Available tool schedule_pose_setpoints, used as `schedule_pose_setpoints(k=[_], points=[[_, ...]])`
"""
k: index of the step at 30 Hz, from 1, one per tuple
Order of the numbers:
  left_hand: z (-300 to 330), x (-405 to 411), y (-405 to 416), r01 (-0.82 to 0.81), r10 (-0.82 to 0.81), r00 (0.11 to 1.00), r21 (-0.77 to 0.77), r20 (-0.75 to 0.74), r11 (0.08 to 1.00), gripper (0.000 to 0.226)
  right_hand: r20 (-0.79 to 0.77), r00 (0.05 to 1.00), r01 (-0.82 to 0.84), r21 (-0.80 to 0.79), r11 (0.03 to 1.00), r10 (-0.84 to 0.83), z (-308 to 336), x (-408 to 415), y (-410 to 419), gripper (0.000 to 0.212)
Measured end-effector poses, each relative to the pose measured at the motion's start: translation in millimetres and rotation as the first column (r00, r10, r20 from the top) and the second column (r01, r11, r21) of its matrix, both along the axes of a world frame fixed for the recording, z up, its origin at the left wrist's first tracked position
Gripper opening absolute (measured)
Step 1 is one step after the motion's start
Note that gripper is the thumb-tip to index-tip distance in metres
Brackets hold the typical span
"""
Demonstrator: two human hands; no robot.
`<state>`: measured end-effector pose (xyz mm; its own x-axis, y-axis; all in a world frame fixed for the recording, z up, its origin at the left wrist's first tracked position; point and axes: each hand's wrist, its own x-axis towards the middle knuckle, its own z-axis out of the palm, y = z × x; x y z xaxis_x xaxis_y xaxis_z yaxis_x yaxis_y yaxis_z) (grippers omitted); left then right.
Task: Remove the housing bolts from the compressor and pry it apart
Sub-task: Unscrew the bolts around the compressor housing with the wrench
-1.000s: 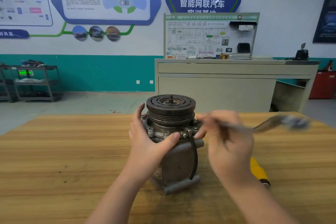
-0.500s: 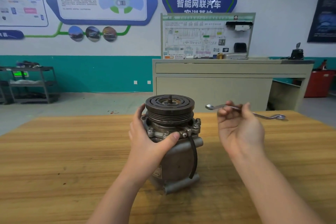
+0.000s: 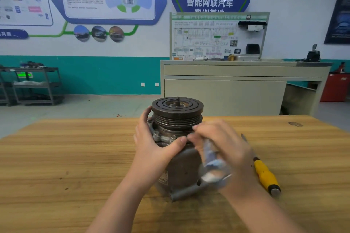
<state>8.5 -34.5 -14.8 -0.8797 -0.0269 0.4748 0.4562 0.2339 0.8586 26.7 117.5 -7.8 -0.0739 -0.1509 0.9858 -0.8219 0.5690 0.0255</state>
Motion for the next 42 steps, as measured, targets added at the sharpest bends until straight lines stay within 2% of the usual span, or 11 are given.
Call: schedule_pose_setpoints(k=[2,4,7,10,14,22,29,31,33,37,42], points=[[0,0,0,-0.002,0.002,1.0,-0.007,0.002,1.0,0.088,-0.042,0.998,0.048,0.003,0.999,-0.048,-6,-2,-2,0.012],[-1,-1,0,-0.01,0.009,1.0,-0.009,-0.013,1.0,0.089,0.039,0.99,-0.117,-0.269,0.956,0.132,-8,-3,-5,0.026],[-1,0,0,0.002,-0.002,1.0,0.006,-0.009,1.0,0.09,0.082,0.82,-0.271,-0.816,0.511,0.567,3,-10,1,0.032],[-1,-1,-1,0.007,-0.007,1.0,0.005,0.005,1.0,0.096,-0.016,0.427,-0.099,-0.995,0.029,0.904,19,-22,19,0.035],[-1,-1,-1,0.014,-0.015,1.0,0.003,0.016,1.0,0.096,-0.176,0.341,-0.087,-0.984,-0.155,0.923,23,-26,26,0.03],[-2,-1,-1,0.008,-0.008,1.0,0.003,0.006,1.0,0.098,0.142,0.76,-0.252,-0.835,0.489,0.634,20,-9,11,0.021],[-1,-1,-1,0.011,-0.011,1.0,-0.007,0.015,1.0,0.099,0.0,0.994,-0.108,-0.086,0.99,0.108,0,-3,4,0.008],[-1,-1,-1,0.014,-0.013,1.0,-0.005,0.012,1.0,0.1,-0.077,0.996,-0.045,-0.015,0.999,0.044,-5,-4,0,0.007],[-1,-1,-2,0.014,-0.014,1.0,-0.018,0.011,1.0,0.101,-0.003,0.98,-0.196,-0.232,0.953,0.2,-8,-1,-8,0.021],[0,-2,-5,0.023,-0.02,0.999,-0.065,0.036,0.998,0.102,0.07,0.825,-0.304,-0.781,0.545,0.561,2,2,-10,0.033],[1,-1,-6,0.023,-0.021,0.999,-0.053,0.029,0.998,0.097,-0.008,0.611,-0.227,-0.96,0.165,0.791,19,-10,10,0.029]])
